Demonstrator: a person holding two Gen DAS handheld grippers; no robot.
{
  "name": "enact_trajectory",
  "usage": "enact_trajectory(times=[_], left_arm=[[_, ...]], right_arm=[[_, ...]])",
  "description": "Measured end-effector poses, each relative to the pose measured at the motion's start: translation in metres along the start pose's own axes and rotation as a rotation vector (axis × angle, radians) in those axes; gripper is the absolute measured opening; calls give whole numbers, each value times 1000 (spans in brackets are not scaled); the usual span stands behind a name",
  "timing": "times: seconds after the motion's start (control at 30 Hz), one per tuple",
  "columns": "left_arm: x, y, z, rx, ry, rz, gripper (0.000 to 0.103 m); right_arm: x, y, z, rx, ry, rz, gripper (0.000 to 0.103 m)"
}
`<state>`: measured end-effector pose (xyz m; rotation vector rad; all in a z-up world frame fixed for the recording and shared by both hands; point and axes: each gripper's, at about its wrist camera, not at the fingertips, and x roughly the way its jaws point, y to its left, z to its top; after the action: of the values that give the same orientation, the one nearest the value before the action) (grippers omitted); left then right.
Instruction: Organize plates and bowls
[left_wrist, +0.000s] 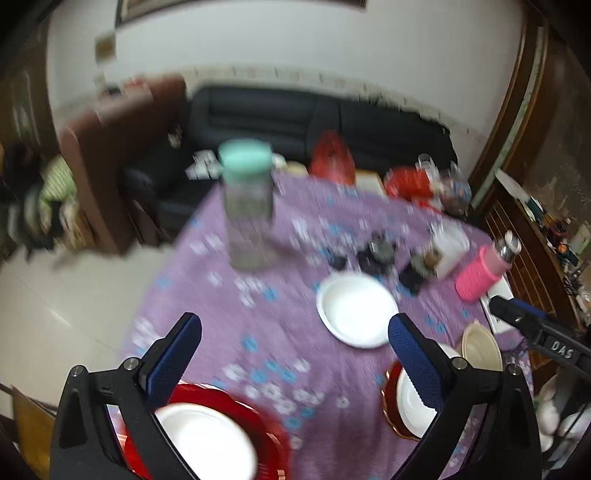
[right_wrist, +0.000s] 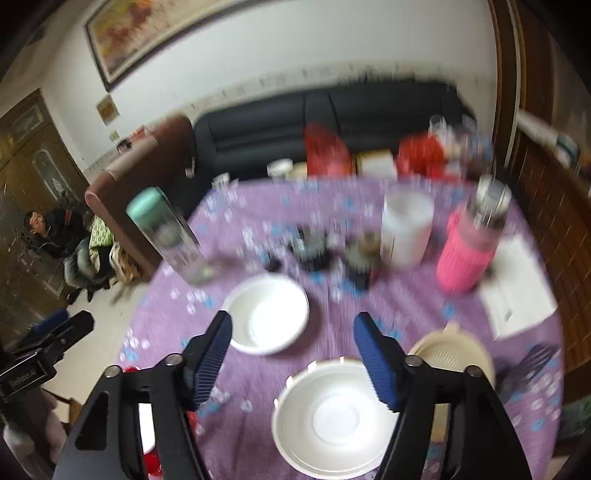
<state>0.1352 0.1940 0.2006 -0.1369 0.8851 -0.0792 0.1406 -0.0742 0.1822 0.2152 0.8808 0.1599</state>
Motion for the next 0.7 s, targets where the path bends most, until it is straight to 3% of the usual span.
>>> enact_trajectory(times=[0.2, 0.37, 0.47, 0.6, 0.7], left_arm=[[62, -25, -47, 6, 151, -140, 95], [101, -72, -76, 68, 256, -247, 66], [119, -95, -87, 88, 290, -309, 56], [129, -113, -97, 113, 274, -313, 56], [134, -123, -99, 147, 276, -277, 56]], right_arm=[[6, -63, -62, 100, 57, 73, 64], [-15, -104, -112, 208, 4, 45, 61], [-11, -120, -130, 268, 12, 38, 61], [6, -127, -142, 308, 56, 41, 54], [17, -120, -147, 273, 52, 34, 54]])
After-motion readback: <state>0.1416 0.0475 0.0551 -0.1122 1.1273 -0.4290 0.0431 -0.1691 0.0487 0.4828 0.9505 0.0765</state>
